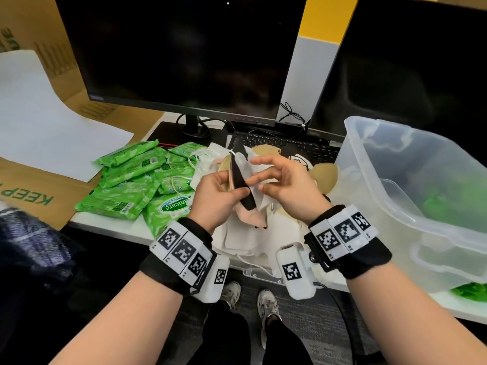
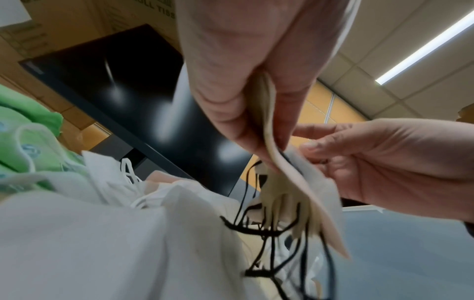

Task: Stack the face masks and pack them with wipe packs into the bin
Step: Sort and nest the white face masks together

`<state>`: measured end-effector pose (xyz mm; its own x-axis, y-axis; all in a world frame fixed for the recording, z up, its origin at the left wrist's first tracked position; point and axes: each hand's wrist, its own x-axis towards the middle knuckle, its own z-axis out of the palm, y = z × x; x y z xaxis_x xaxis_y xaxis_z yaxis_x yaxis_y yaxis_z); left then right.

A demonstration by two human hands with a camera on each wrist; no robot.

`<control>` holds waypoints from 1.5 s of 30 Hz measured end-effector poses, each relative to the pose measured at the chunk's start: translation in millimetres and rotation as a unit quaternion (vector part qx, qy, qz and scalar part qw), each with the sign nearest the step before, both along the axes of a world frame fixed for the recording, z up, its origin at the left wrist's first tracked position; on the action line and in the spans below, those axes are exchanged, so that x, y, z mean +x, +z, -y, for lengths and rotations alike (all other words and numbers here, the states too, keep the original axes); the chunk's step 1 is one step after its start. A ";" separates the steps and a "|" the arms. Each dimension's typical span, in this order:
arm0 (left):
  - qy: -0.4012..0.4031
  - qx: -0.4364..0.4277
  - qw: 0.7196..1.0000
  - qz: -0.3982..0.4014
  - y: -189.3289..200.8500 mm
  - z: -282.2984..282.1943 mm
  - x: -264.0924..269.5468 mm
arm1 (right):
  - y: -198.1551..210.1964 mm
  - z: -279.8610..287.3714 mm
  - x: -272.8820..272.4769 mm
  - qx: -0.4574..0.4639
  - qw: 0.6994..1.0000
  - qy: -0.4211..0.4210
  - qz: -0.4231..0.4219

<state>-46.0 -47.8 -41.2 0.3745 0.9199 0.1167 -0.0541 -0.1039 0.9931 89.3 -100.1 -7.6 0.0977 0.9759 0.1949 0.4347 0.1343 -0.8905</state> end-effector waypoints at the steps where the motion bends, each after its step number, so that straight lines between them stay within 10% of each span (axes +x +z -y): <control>1: -0.002 0.007 1.000 -0.005 0.2 -0.8 -0.5 | -0.6 -0.6 0.5 0.008 1.000 -0.008 0.006; 6: -0.019 0.045 0.999 -0.008 1.1 -2.4 -0.7 | -3.1 -1.3 6.3 -0.023 0.982 -0.077 0.172; 14: -0.002 0.060 0.998 0.030 -4.3 -5.0 0.7 | -6.8 0.6 4.1 -0.071 0.984 -0.088 0.137; 22: 0.067 0.091 0.993 0.021 -6.7 -14.3 -11.0 | 4.4 -1.6 24.6 0.077 0.944 -0.313 0.069; 27: 0.093 0.072 0.993 -0.009 -3.5 -12.8 -8.2 | 16.8 3.7 9.3 0.182 0.949 -0.258 0.017; 45: 0.055 0.022 0.998 0.024 7.8 3.4 0.4 | -14.8 5.0 0.3 -0.089 0.983 -0.157 -0.002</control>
